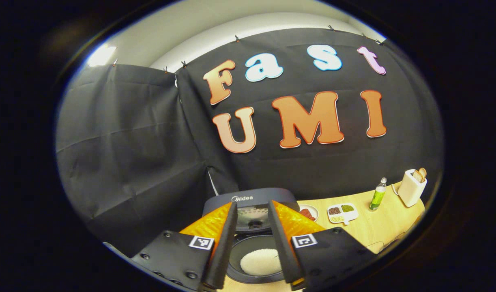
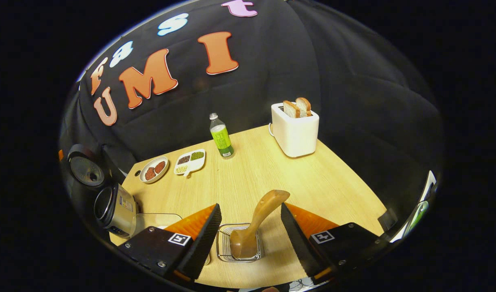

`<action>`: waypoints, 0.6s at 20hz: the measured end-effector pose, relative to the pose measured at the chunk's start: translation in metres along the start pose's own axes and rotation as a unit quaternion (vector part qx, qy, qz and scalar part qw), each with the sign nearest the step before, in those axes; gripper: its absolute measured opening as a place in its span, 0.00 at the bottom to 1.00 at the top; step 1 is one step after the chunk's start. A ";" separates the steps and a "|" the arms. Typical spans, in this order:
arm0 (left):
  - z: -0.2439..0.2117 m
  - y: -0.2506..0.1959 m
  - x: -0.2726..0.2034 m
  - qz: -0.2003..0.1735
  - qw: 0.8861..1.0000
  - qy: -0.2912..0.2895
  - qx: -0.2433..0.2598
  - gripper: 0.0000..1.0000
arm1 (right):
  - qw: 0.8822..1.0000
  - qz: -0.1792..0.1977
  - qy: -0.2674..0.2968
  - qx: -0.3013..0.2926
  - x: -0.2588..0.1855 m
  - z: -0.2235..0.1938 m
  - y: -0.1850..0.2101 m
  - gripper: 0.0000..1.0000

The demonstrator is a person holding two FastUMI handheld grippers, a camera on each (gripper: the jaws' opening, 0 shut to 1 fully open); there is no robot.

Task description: Close the left gripper, press the button to open the rice cooker; take a wooden spoon from the chopstick holder with the right hand, scoop a spoonful of rice and pour it into the rice cooker, then put the wooden spoon back into the chopstick holder.

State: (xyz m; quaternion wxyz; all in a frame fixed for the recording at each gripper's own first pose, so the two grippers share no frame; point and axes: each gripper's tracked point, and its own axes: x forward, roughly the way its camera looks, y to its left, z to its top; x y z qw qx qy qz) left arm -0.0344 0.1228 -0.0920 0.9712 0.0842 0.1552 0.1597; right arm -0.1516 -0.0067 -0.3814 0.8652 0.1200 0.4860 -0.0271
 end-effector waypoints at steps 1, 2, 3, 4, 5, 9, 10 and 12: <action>-0.001 0.001 -0.004 0.003 1.000 -0.006 0.001 0.62 | 1.000 -0.001 0.016 0.006 0.007 -0.008 0.000 0.92; -0.001 0.000 -0.006 0.004 1.000 -0.007 0.002 0.68 | 1.000 0.002 0.026 0.015 0.012 -0.012 0.002 0.92; -0.001 -0.004 -0.009 0.001 1.000 -0.007 0.002 0.75 | 0.999 0.005 0.034 0.026 0.016 -0.015 0.004 0.92; -0.003 -0.006 -0.010 0.002 1.000 -0.005 0.003 0.75 | 0.998 0.008 0.040 0.037 0.020 -0.017 0.006 0.91; -0.006 -0.005 -0.011 0.003 1.000 -0.004 0.004 0.75 | 0.998 0.010 0.046 0.044 0.024 -0.020 0.008 0.90; -0.011 -0.001 -0.019 0.010 1.000 -0.001 0.001 0.57 | 0.996 0.005 0.056 0.062 0.039 -0.026 0.007 0.83; -0.011 0.000 -0.021 0.011 1.000 -0.001 0.001 0.66 | 0.996 0.005 0.058 0.067 0.043 -0.028 0.008 0.80; -0.014 0.002 -0.023 0.015 1.000 0.001 -0.001 0.72 | 0.995 0.003 0.063 0.073 0.050 -0.032 0.010 0.73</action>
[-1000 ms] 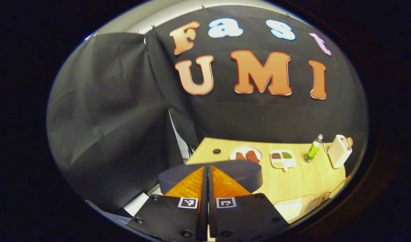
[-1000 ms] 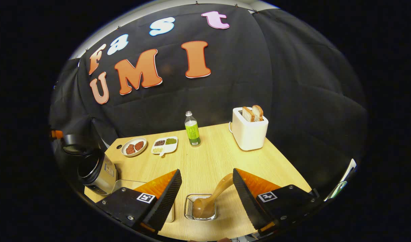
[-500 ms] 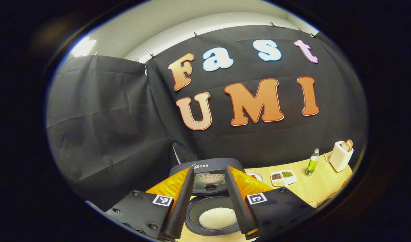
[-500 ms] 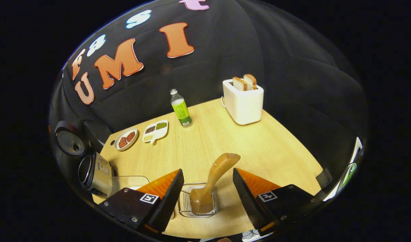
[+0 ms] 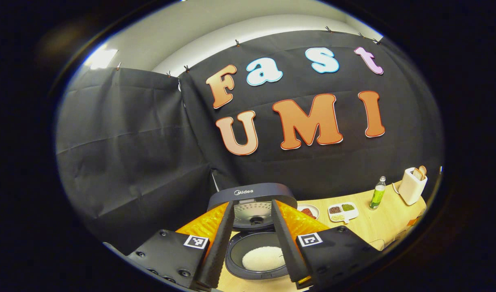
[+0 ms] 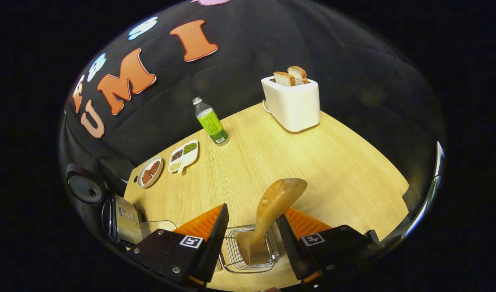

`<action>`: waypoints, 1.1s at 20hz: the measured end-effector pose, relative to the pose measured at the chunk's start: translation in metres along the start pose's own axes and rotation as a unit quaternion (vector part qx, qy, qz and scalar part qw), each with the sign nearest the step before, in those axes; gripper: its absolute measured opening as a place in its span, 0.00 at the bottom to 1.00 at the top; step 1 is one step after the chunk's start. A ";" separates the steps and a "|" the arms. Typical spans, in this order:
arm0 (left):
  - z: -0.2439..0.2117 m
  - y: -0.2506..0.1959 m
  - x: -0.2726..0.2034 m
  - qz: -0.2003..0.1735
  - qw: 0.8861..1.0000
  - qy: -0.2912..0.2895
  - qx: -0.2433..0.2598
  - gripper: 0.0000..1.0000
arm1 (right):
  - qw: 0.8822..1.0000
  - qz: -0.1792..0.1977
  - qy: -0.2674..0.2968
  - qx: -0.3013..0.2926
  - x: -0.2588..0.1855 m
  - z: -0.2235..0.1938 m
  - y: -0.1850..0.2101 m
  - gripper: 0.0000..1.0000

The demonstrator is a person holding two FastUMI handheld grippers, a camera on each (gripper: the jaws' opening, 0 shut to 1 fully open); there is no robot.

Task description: Close the left gripper, press the button to open the rice cooker; take a wooden spoon from the chopstick holder with the right hand, scoop a spoonful of rice and pour it into the rice cooker, then put the wooden spoon back into the chopstick holder.

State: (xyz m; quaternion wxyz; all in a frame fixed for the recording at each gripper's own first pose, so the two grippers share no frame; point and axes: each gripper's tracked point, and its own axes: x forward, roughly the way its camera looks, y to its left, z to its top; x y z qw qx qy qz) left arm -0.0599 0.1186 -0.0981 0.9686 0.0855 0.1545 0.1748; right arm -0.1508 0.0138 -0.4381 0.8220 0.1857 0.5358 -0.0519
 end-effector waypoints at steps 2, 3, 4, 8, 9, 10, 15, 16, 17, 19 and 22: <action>-0.002 0.003 -0.001 0.003 1.000 0.001 0.002 0.74 | 1.000 -0.001 0.009 0.002 0.006 -0.005 0.000 0.65; -0.004 0.003 -0.002 0.004 1.000 0.002 0.003 0.74 | 1.000 -0.001 0.016 0.004 0.007 -0.009 0.000 0.62; -0.006 0.002 -0.002 0.005 1.000 0.002 0.005 0.75 | 1.000 0.001 0.023 0.005 0.008 -0.011 0.000 0.57; -0.013 -0.004 -0.004 -0.002 1.000 0.012 0.006 0.75 | 0.999 0.000 0.033 0.016 0.013 -0.013 -0.003 0.41; -0.016 -0.005 -0.004 -0.004 1.000 0.013 0.006 0.75 | 0.999 -0.003 0.034 0.020 0.013 -0.014 -0.005 0.38; -0.016 -0.006 -0.004 -0.006 1.000 0.014 0.006 0.66 | 0.999 -0.006 0.035 0.025 0.013 -0.013 -0.007 0.21; -0.020 -0.013 0.002 -0.012 1.000 0.017 0.003 0.65 | 0.999 0.004 0.028 0.035 0.001 -0.014 -0.003 0.17; -0.021 -0.014 0.002 -0.014 1.000 0.017 -0.001 0.65 | 0.999 0.004 0.023 0.030 -0.003 -0.014 -0.004 0.17; -0.022 -0.016 0.003 -0.017 1.000 0.018 -0.004 0.65 | 1.000 0.004 0.015 0.026 -0.008 -0.012 -0.004 0.17; -0.024 -0.018 0.005 -0.021 1.000 0.021 -0.005 0.65 | 0.999 0.009 -0.004 0.030 -0.017 -0.006 0.000 0.14; -0.025 -0.022 0.009 -0.028 0.999 0.019 -0.006 0.65 | 0.999 0.008 -0.030 0.026 -0.031 0.006 0.003 0.13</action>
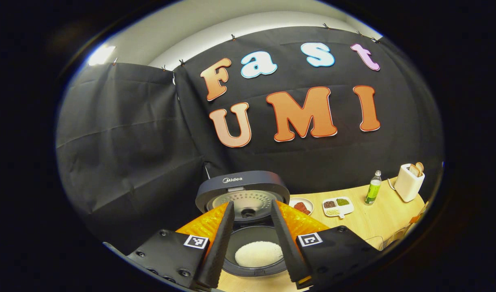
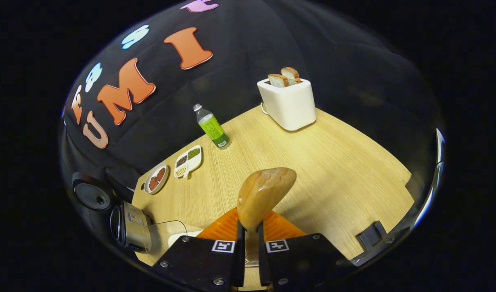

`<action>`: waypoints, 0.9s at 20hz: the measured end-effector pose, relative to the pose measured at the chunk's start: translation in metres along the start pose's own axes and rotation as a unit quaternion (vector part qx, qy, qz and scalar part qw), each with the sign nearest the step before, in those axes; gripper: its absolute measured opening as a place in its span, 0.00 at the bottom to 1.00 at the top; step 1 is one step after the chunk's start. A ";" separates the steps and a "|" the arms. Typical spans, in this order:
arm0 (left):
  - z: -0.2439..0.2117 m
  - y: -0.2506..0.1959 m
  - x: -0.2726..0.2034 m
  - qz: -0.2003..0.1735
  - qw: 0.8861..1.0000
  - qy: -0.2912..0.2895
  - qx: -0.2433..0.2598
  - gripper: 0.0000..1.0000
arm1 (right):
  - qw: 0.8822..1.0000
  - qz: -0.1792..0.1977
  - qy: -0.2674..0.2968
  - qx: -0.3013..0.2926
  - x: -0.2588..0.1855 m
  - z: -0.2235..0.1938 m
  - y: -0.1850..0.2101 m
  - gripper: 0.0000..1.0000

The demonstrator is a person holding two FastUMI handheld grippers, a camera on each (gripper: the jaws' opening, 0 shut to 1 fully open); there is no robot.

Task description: Close the left gripper, press the button to open the rice cooker; take a wooden spoon from the chopstick holder with the right hand, scoop a spoonful of rice and pour it into the rice cooker, then put the wooden spoon back into the chopstick holder.

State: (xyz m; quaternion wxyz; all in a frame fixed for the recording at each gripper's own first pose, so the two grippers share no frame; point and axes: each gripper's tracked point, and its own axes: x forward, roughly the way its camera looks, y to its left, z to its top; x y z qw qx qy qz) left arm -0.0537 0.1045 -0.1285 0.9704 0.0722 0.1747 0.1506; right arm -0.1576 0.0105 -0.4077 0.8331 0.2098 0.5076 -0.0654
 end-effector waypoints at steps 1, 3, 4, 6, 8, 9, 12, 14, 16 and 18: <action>0.001 -0.002 0.001 -0.002 1.000 -0.001 -0.001 0.57 | 1.000 -0.001 -0.011 -0.005 -0.006 0.006 0.002 0.14; -0.001 -0.004 0.002 -0.008 1.000 -0.003 -0.002 0.56 | 0.999 -0.002 -0.031 -0.017 -0.018 0.018 0.009 0.13; -0.001 -0.004 0.003 -0.010 1.000 -0.005 -0.003 0.66 | 0.999 0.000 -0.041 -0.024 -0.024 0.024 0.013 0.13; 0.000 -0.004 0.004 -0.013 1.000 -0.009 -0.004 0.57 | 0.998 0.007 -0.059 -0.037 -0.037 0.037 0.026 0.13; 0.001 -0.004 0.006 -0.017 1.000 -0.013 -0.006 0.66 | 0.996 0.021 -0.072 -0.044 -0.048 0.043 0.041 0.13; -0.001 -0.002 0.008 -0.019 1.000 -0.015 -0.010 0.66 | 0.995 0.038 -0.073 -0.048 -0.053 0.044 0.054 0.13; -0.011 0.000 0.012 -0.026 0.999 -0.007 -0.025 0.75 | 0.993 0.083 -0.070 -0.052 -0.060 0.038 0.091 0.14; -0.016 0.002 0.016 -0.030 0.999 -0.003 -0.035 0.75 | 0.990 0.108 -0.064 -0.061 -0.063 0.030 0.117 0.11; -0.020 0.010 0.020 -0.029 0.999 0.000 -0.038 0.75 | 0.988 0.120 -0.063 -0.075 -0.065 0.021 0.135 0.11; -0.024 0.019 0.022 -0.020 0.999 0.000 -0.036 0.80 | 0.986 0.125 -0.064 -0.087 -0.063 0.012 0.152 0.11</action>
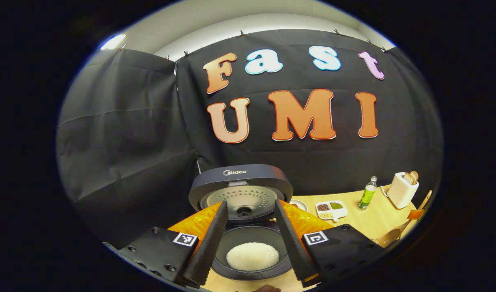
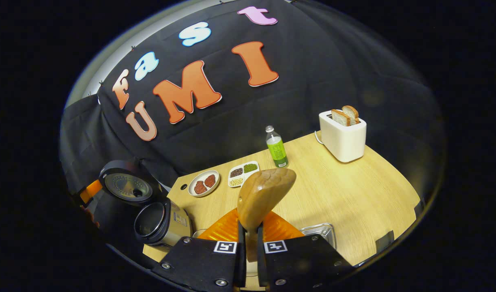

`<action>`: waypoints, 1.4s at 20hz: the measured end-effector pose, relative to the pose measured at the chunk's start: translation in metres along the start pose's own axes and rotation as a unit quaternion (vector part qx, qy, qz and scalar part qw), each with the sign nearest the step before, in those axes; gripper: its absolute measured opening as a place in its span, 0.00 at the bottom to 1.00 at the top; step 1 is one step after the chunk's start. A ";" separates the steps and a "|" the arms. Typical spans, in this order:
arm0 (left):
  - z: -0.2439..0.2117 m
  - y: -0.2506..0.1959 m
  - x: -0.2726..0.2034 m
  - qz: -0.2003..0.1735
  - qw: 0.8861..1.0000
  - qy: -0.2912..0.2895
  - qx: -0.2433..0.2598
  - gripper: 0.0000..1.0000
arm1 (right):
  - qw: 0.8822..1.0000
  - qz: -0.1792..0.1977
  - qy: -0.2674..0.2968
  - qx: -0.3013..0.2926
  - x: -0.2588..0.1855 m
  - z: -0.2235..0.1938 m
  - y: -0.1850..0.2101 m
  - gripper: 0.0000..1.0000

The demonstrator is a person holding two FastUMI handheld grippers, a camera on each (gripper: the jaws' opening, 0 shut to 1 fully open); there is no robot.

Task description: Close the left gripper, press the button to open the rice cooker; take a wooden spoon from the chopstick holder with the right hand, scoop a spoonful of rice and pour it into the rice cooker, then put the wooden spoon back into the chopstick holder.

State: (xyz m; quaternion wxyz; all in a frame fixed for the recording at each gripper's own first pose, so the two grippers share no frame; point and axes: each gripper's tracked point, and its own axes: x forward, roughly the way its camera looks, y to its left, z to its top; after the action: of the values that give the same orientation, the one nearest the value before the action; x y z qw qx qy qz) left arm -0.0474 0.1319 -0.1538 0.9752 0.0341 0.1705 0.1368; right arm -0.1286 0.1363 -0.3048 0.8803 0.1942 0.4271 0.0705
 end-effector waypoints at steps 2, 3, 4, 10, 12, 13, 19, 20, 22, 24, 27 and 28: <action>0.000 0.010 0.000 0.007 1.000 -0.005 0.004 0.76 | 1.000 -0.005 0.011 -0.015 0.005 -0.012 0.010 0.10; 0.000 0.015 0.001 0.008 1.000 -0.008 0.006 0.76 | 1.000 -0.006 0.017 -0.024 0.009 -0.019 0.015 0.11; -0.002 0.018 0.000 0.008 1.000 -0.009 0.009 0.82 | 0.999 -0.008 0.024 -0.034 0.013 -0.027 0.021 0.11; -0.019 0.043 0.001 0.010 1.000 -0.001 0.021 0.82 | 0.991 -0.061 0.015 -0.120 0.030 -0.054 0.023 0.11; -0.024 0.051 0.003 0.009 1.000 0.005 0.022 0.82 | 0.986 -0.084 0.007 -0.143 0.036 -0.059 0.018 0.11; -0.027 0.055 0.004 0.008 1.000 0.008 0.022 0.82 | 0.983 -0.100 -0.001 -0.151 0.039 -0.062 0.014 0.11; -0.036 0.073 0.012 0.004 0.999 0.021 0.025 0.82 | 0.973 -0.151 -0.014 -0.172 0.052 -0.090 0.012 0.09; -0.038 0.073 0.015 0.003 0.999 0.024 0.026 0.82 | 0.969 -0.159 -0.031 -0.188 0.049 -0.088 0.013 0.09; -0.040 0.075 0.019 0.002 0.999 0.027 0.023 0.82 | 0.962 -0.163 -0.036 -0.218 0.049 -0.095 0.016 0.09; -0.046 0.074 0.021 0.005 0.999 0.034 0.019 0.82 | 0.959 -0.163 -0.038 -0.230 0.050 -0.102 0.021 0.09; -0.052 0.071 0.020 0.005 0.999 0.042 0.010 0.82 | 0.966 -0.158 -0.013 -0.203 0.057 -0.124 0.027 0.09; -0.053 0.072 0.020 0.004 0.999 0.044 0.012 0.82 | 0.967 -0.157 -0.014 -0.199 0.057 -0.124 0.030 0.10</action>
State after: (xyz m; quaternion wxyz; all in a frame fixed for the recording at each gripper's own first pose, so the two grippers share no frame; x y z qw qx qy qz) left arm -0.0662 0.2072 -0.2022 0.9658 0.0399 0.2148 0.1397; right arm -0.1887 0.2151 -0.4037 0.9073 -0.0538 0.4169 0.0120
